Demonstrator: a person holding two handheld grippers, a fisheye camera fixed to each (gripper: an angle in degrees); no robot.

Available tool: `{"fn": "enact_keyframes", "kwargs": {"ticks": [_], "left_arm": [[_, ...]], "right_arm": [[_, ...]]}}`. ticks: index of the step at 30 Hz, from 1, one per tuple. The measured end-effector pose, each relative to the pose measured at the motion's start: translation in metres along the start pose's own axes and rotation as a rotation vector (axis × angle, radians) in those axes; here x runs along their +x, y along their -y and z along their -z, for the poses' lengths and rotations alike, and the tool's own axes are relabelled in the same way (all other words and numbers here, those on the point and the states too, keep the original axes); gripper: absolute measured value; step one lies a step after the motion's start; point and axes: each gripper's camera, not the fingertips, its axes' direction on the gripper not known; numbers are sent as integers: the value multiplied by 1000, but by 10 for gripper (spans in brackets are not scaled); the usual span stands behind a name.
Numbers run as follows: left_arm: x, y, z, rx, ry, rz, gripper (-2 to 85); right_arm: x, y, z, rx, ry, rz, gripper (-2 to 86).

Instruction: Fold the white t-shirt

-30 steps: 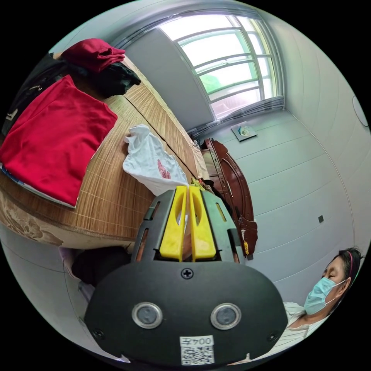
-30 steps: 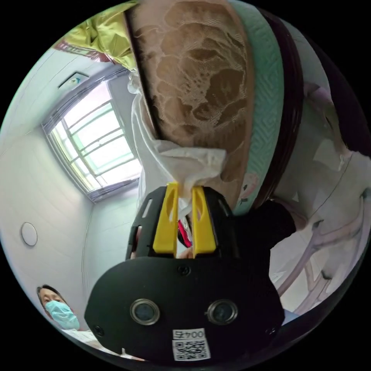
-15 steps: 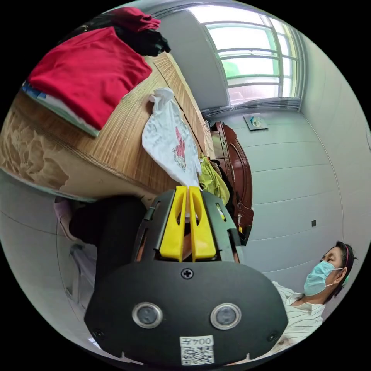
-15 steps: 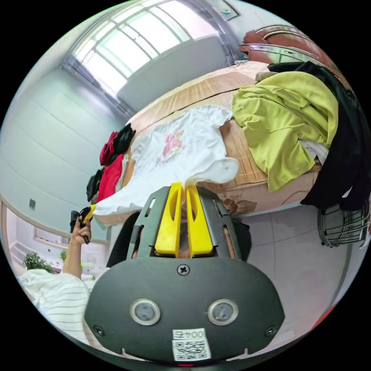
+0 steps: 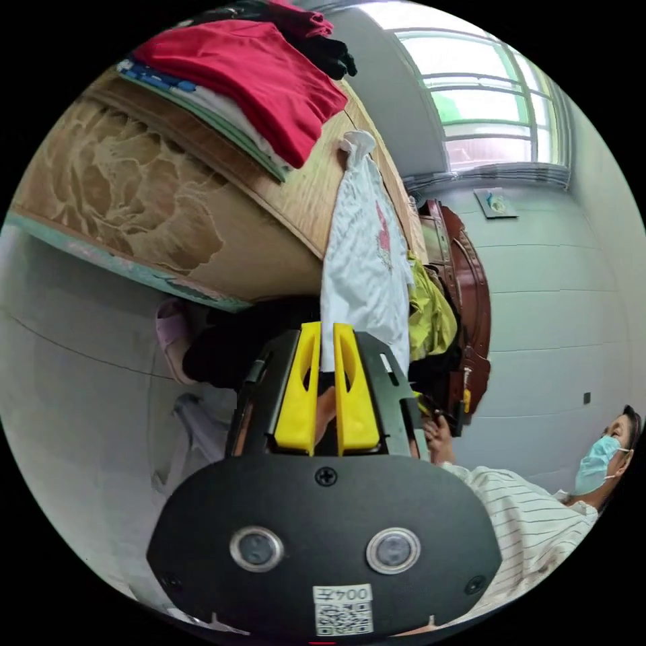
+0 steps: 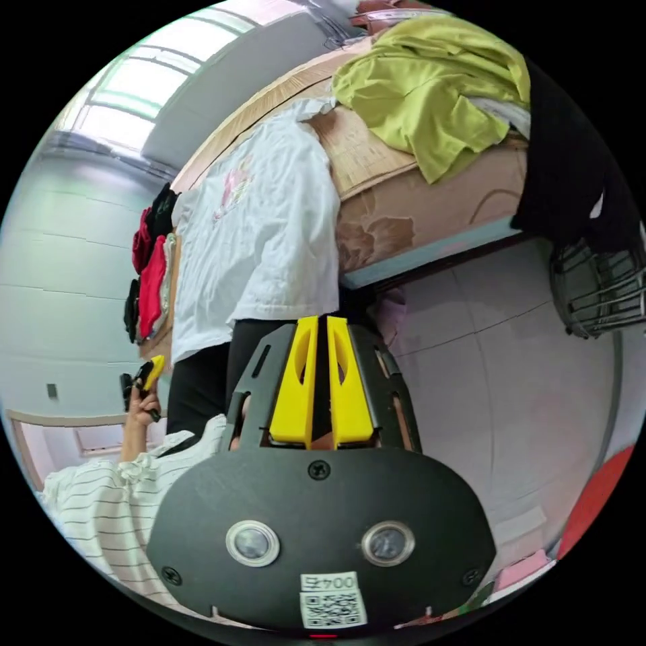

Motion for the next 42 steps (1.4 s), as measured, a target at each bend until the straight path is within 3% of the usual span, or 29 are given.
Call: {"fn": "enact_keyframes", "kwargs": {"ticks": [1,4,9,13,20,30,38,42], "left_arm": [[18,-4,4,38,167,-70,11],[84,-6,-9,93,431,-325,6],[194,22,-98,-8,498,-656,8],[257,50,-193,-83,710,-847,8],[296,74,-300,-264,861,-944,5],[327,65,-357,-303,965,-1036,3],[334,69,-377,-351,992,-1124,6],[330,79,-379,-357,977,-1071,7]], "right_arm": [[-9,2,1,9,-34,24,38],[-68,21,-3,39,-194,189,24],[-182,87,-61,71,-419,480,-3],[-229,144,-114,-13,-491,568,-6],[-248,203,-203,-257,-633,639,-8],[-257,182,-246,-362,-775,923,-6],[-207,186,-226,-352,-629,866,-3],[-161,183,-203,-270,-515,777,-6]]}}
